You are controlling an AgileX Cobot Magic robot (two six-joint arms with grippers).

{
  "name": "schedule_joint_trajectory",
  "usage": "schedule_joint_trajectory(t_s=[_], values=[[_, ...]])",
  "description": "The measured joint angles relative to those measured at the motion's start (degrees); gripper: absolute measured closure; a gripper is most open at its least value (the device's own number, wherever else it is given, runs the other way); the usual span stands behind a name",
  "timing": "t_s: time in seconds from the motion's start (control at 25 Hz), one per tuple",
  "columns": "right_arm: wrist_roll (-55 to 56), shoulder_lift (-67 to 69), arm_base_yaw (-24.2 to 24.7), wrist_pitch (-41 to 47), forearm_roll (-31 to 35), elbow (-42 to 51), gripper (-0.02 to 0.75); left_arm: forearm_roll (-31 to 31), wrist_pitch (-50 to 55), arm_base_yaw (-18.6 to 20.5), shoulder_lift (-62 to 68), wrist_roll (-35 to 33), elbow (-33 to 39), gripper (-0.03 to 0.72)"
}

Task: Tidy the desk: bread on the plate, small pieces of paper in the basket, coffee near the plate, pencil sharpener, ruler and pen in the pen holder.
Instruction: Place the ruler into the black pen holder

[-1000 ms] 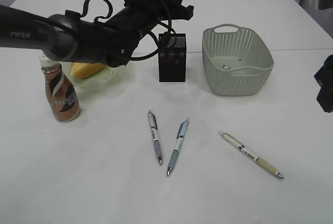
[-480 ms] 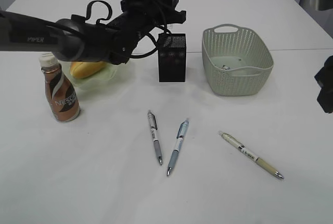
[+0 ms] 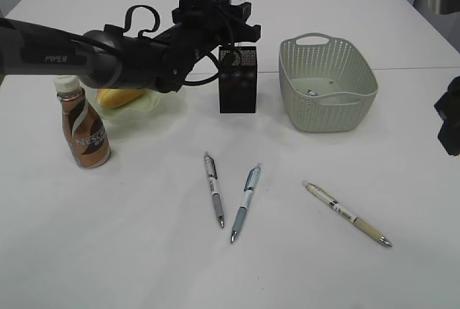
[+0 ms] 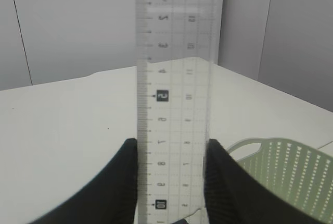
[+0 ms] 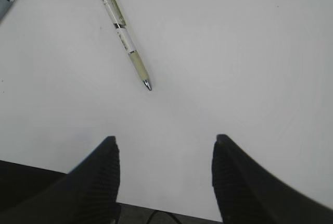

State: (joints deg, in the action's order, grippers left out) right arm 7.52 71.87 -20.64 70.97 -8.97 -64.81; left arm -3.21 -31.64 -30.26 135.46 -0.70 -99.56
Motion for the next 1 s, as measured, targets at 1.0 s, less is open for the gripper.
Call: schedule_joint_trajectory(t_s=[1.0], values=[[0.0,0.0,0.0,-0.52,0.0,0.0,0.29,0.31,4.21,0.0,4.97,1.5,-4.32,0.421]])
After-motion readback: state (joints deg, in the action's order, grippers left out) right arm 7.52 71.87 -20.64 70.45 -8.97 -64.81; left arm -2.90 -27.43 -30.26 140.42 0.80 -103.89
